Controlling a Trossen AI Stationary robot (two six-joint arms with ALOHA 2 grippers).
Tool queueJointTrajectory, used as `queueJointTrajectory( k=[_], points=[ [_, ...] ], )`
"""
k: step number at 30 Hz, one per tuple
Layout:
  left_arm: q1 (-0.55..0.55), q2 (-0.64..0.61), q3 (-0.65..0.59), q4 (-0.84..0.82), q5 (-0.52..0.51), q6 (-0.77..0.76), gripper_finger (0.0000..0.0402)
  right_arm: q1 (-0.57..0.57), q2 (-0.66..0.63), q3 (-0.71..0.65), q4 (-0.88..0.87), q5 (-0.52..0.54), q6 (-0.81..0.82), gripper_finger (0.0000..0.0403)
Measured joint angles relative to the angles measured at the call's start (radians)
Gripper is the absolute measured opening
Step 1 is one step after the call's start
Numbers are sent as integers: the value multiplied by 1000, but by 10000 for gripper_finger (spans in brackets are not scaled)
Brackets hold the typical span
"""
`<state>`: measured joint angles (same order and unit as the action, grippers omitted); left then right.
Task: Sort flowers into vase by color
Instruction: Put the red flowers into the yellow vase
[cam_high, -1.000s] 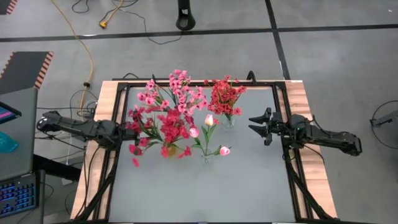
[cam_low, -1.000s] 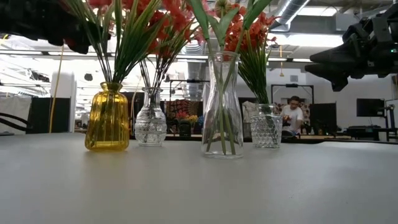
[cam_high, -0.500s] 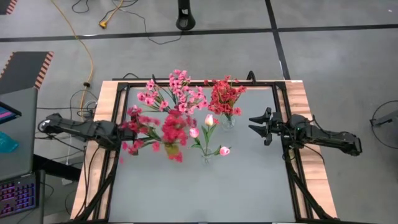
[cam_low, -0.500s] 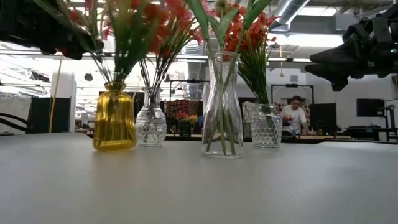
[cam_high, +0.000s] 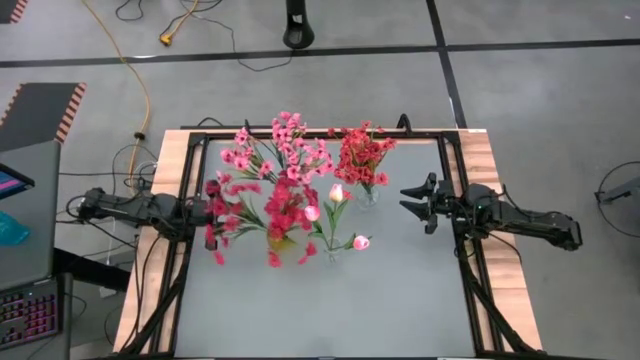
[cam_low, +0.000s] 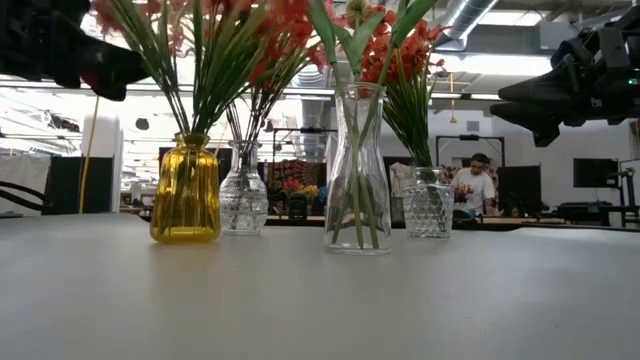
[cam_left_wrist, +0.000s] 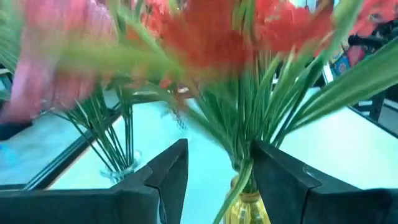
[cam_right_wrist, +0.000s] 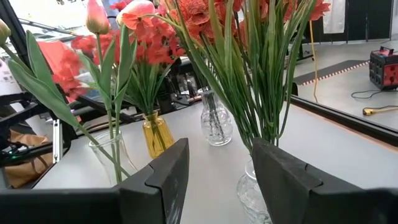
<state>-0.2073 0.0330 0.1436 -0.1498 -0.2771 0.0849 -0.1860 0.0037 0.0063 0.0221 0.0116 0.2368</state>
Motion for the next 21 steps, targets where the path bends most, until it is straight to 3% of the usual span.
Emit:
queueJointTrajectory(
  k=[15, 21],
  points=[
    [0, -29, 0, -108, -68, -31, 162, 0, 1, 0, 4, -8, 0, 202],
    [0, -30, 0, -129, -71, -89, 138, 0, 2, 0, 5, -9, 0, 202]
  ],
)
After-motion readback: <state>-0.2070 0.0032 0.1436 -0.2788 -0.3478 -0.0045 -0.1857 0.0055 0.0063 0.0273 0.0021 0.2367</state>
